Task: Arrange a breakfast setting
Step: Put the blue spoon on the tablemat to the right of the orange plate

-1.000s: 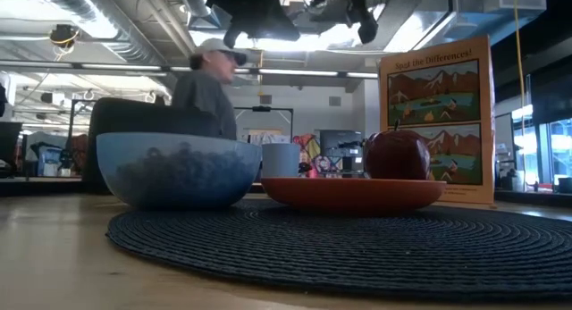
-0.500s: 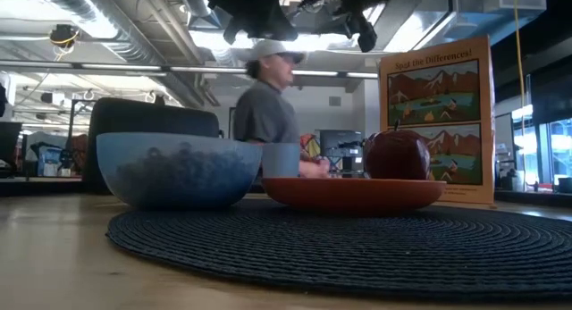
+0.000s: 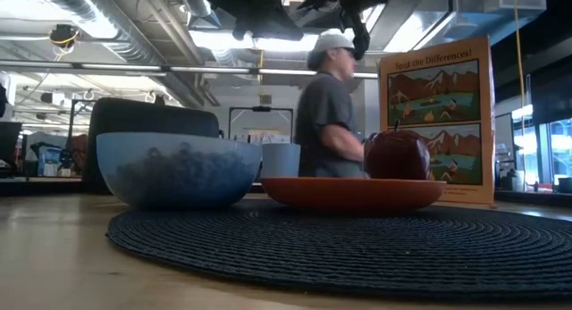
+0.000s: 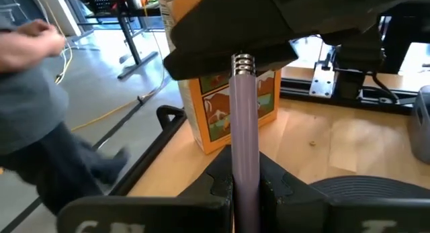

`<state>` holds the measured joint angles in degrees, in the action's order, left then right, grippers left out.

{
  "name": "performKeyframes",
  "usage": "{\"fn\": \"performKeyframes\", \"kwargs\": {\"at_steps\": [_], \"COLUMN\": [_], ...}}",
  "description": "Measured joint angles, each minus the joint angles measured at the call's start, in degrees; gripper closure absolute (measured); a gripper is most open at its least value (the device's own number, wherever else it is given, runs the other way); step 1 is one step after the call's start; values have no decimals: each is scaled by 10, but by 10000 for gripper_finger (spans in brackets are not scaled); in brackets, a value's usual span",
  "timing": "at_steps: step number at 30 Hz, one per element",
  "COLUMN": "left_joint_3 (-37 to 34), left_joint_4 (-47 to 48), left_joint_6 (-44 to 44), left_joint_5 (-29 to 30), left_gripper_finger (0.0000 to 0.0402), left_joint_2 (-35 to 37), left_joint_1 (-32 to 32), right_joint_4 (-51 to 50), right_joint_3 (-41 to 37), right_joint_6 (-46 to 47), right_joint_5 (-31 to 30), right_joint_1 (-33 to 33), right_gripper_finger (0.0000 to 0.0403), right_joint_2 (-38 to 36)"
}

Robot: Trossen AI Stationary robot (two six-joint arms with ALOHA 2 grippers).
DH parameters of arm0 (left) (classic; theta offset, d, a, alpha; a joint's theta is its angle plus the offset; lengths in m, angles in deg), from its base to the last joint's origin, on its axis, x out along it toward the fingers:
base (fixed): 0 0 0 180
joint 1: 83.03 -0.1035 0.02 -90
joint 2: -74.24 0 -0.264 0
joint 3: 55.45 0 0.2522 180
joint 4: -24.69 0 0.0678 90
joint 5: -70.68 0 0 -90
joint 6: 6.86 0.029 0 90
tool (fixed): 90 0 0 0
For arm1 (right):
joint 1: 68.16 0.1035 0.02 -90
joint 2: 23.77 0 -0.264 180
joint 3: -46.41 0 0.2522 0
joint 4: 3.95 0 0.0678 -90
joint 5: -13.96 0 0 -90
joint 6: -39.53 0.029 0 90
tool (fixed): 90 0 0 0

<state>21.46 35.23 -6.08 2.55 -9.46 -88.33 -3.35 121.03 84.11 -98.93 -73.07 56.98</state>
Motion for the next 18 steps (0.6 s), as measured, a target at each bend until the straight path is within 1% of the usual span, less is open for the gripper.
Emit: {"fn": "performKeyframes", "kwargs": {"at_steps": [2,5,7,10,12,15,18], "left_joint_3": [0,0,0,0,0,0,0], "left_joint_4": [0,-3,-4,1,3,11,48], "left_joint_6": [0,0,-1,-8,-20,-36,-55], "left_joint_5": [-1,-8,-14,-28,-27,-35,-50], "left_gripper_finger": [389,387,383,367,352,327,301], "left_joint_2": [0,-1,-2,-2,-1,1,14], "left_joint_1": [0,0,0,-2,-2,-1,0], "right_joint_4": [2,9,9,-1,-9,-17,-29], "right_joint_3": [0,1,2,2,1,0,-1], "right_joint_6": [0,-6,-11,-14,-16,-19,-22], "right_joint_5": [-1,17,26,16,11,11,30], "right_joint_1": [0,1,2,1,-3,-6,-13], "right_gripper_finger": [311,364,387,384,380,392,400], "right_joint_2": [0,0,0,0,0,0,0]}}
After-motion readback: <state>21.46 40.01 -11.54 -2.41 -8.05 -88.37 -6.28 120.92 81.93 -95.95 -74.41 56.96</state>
